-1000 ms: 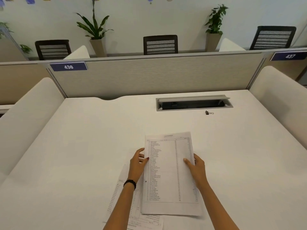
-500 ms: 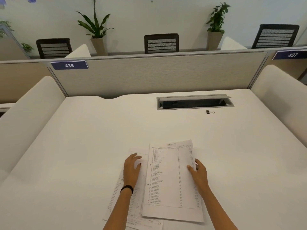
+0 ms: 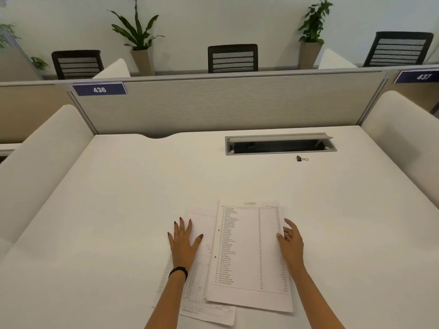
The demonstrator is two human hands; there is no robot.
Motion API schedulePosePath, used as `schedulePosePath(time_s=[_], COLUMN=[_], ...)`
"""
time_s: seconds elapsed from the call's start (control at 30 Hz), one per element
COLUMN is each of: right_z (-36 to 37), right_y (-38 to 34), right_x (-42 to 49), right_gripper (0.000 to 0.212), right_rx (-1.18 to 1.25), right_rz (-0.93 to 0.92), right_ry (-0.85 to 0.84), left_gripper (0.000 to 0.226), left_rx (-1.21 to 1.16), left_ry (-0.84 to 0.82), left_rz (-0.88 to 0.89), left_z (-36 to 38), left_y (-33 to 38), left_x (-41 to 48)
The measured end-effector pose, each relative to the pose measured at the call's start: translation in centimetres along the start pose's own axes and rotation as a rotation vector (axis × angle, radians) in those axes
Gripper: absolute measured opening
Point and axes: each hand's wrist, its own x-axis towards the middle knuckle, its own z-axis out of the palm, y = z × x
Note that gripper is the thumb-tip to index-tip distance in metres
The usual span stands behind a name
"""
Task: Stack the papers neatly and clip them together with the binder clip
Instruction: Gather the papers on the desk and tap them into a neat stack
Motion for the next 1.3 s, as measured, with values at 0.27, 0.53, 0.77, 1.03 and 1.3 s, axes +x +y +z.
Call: schedulePosePath(time_s=[0.27,0.53,0.77,1.03,1.3], right_z=[-0.2,1.4,3.1,5.1,5.4], right_y=[-0.3,0.6,1.1,1.0,0.6], right_x=[0.6,-0.3,-1.4,-2.7,-3.1], right_gripper=[0.047,0.048,0.049,0.051,0.056], right_rx=[-0.070,-0.278,-0.273,-0.274,-0.293], right_rz=[-0.049,-0.130,-0.149,-0.180,-0.161], right_ry=[0.016,-0.070,-0.120,-0.201,-0.272], left_gripper=[0.067,0.082,0.048,0.045,0.033], left_rx=[-0.152,-0.058,-0.206,-0.466,-0.609], left_ry=[0.084,0.106,0.073,-0.048,-0.077], left_rz=[-0.182,-0.287,-0.304,-0.301,-0.265], left_z=[-0.3,-1.7,-2.3,-2.3,-2.4], left_y=[3.4,3.2,3.5,5.3,5.9], left_x=[1.1,2.7,3.7,3.1,1.6])
